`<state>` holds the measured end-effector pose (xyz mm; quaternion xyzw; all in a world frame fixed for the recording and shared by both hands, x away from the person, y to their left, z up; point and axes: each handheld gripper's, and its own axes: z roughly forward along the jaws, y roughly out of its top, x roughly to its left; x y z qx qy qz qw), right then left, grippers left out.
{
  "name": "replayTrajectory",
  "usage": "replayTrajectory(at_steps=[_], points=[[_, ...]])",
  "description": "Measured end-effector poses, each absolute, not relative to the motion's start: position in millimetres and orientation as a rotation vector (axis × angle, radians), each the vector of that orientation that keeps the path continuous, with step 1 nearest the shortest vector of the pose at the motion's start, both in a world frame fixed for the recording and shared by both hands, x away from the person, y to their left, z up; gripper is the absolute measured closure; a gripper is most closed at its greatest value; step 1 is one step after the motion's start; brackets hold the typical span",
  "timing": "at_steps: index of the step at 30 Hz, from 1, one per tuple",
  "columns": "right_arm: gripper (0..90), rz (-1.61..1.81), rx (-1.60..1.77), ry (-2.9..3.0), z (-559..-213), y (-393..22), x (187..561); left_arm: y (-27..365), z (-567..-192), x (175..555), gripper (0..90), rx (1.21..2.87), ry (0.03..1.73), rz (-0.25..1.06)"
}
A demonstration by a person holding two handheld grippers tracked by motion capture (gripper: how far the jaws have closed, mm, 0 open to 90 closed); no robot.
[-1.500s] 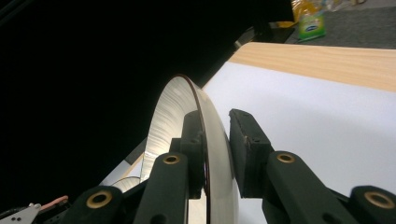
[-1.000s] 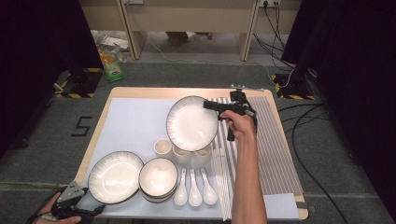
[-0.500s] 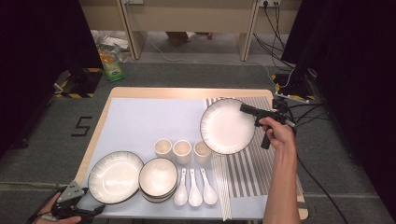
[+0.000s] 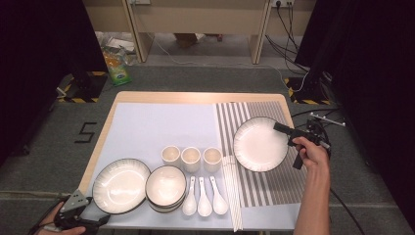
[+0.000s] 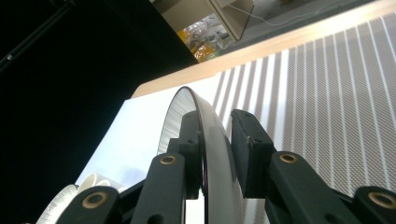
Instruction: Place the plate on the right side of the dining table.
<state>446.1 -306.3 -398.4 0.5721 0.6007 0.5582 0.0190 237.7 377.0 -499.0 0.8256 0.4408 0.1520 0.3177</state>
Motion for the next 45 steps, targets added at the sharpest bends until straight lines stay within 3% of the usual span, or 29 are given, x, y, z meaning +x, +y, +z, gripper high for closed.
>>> replayTrajectory(at_steps=[26,35,45], points=[[73.5,1.682,1.875,1.842,-442,-318,447,376,-499,238,3.1,2.175,1.168,0.401],[77.7,1.515,1.866,1.902,-446,-318,448,374,-499,238,2.2,2.177,1.175,0.399],[75.7,1.262,1.874,1.956,-455,-317,448,374,-499,239,1.6,2.179,1.178,0.398]])
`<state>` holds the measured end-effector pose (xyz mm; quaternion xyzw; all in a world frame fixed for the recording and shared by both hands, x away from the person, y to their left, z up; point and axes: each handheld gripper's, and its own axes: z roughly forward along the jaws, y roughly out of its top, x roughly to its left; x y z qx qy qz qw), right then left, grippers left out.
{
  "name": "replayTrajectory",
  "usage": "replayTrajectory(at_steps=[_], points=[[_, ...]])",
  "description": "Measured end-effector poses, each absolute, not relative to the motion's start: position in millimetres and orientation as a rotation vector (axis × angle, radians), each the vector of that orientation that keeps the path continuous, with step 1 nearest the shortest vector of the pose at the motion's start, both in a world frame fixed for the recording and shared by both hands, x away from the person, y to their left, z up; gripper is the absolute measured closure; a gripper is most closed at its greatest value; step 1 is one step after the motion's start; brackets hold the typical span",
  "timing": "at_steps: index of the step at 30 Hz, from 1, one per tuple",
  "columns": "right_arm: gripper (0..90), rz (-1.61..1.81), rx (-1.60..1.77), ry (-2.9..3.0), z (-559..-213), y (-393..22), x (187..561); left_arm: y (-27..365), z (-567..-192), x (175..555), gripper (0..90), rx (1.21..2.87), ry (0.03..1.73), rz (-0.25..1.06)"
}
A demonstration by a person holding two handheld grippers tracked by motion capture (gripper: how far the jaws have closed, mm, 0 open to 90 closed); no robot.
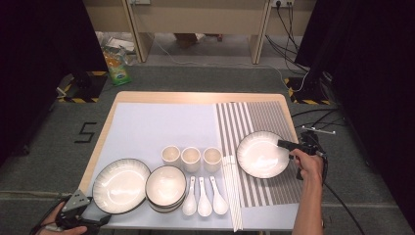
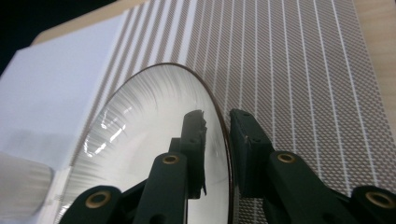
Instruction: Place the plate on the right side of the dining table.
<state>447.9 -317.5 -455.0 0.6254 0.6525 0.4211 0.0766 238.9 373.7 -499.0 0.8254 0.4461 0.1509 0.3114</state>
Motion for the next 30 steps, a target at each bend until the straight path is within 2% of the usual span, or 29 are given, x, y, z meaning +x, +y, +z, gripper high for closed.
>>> replayTrajectory(at_steps=[23,30], points=[[69.3,1.132,1.905,1.950,-473,-308,453,372,-499,239,0.2,2.177,1.185,0.403],[64.4,1.095,1.863,1.924,-460,-312,449,372,-499,239,0.1,2.177,1.186,0.403]])
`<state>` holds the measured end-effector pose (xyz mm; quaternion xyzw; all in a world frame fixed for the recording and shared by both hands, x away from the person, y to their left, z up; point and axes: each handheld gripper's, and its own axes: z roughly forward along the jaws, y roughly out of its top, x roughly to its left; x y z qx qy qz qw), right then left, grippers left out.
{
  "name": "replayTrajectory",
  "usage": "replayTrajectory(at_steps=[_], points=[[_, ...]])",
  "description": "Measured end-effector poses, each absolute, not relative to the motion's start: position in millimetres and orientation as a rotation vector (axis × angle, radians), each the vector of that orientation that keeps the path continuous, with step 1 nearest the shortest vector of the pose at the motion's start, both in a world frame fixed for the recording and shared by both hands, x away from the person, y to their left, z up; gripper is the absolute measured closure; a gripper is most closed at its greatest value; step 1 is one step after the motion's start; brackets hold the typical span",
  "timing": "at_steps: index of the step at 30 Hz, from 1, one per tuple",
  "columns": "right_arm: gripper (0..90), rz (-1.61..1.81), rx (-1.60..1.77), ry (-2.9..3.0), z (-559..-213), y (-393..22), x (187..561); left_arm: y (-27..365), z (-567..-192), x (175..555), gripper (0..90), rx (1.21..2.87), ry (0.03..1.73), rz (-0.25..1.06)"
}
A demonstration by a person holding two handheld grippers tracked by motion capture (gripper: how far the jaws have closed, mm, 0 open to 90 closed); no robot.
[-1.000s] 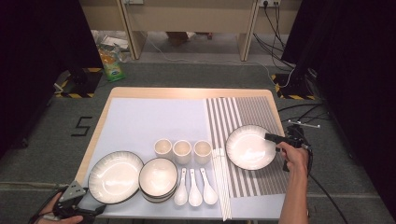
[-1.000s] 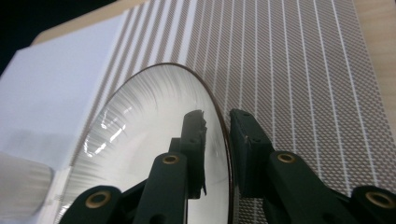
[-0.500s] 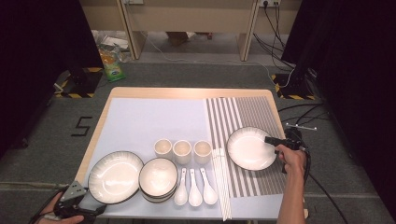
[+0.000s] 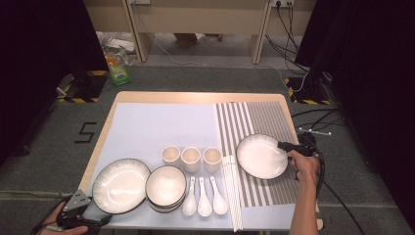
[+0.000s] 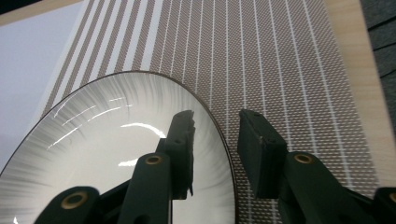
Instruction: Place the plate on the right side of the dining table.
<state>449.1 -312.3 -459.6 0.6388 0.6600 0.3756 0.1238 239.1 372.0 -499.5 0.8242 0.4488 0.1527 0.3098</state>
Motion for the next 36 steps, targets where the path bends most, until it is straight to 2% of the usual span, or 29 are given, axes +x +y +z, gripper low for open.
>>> replayTrajectory(at_steps=[10,21,36], points=[[54.0,1.024,1.710,1.982,-443,-303,436,371,-500,239,0.0,2.175,1.192,0.404],[38.8,1.077,1.528,2.070,-427,-268,412,371,-500,240,0.0,2.181,1.198,0.407],[31.3,1.165,1.440,2.164,-414,-220,388,371,-500,240,0.0,2.181,1.197,0.408]])
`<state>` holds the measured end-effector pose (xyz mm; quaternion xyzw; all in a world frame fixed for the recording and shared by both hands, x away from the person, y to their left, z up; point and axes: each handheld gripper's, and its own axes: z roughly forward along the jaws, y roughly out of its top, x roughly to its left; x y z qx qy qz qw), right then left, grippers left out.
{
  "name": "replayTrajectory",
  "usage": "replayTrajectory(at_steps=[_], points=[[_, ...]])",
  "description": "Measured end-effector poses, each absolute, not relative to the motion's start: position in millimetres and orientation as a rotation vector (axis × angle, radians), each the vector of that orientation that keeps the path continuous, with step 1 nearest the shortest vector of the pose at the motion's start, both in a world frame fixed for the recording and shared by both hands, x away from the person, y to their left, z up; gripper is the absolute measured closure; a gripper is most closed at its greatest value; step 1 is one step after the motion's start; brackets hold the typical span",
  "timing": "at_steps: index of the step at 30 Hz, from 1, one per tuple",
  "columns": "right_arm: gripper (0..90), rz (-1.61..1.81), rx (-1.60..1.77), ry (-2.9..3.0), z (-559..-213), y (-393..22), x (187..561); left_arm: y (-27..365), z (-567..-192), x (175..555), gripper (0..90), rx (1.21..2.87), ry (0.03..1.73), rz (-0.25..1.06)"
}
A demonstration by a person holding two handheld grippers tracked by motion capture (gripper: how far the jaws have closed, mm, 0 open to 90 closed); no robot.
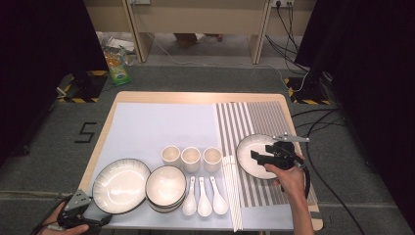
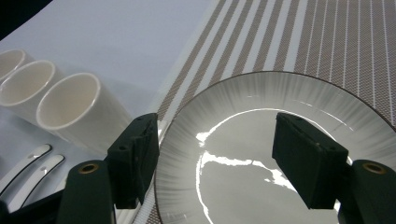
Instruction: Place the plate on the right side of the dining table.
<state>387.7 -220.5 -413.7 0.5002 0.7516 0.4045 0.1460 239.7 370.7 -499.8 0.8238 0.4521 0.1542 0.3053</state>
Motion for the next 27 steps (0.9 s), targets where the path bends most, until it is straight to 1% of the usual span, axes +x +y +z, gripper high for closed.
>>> replayTrajectory(at_steps=[4,11,17,19,27], points=[[29.1,1.178,1.421,2.166,-410,-212,384,370,-500,240,0.0,2.182,1.199,0.410],[28.2,1.180,1.379,2.192,-409,-197,378,370,-500,240,0.0,2.183,1.199,0.410],[28.4,1.202,1.318,2.232,-407,-182,371,370,-500,240,0.0,2.183,1.200,0.410],[31.4,1.204,1.297,2.251,-406,-179,370,370,-500,240,0.0,2.183,1.199,0.409],[29.5,1.224,1.245,2.272,-402,-164,365,371,-500,240,0.0,2.185,1.200,0.402]])
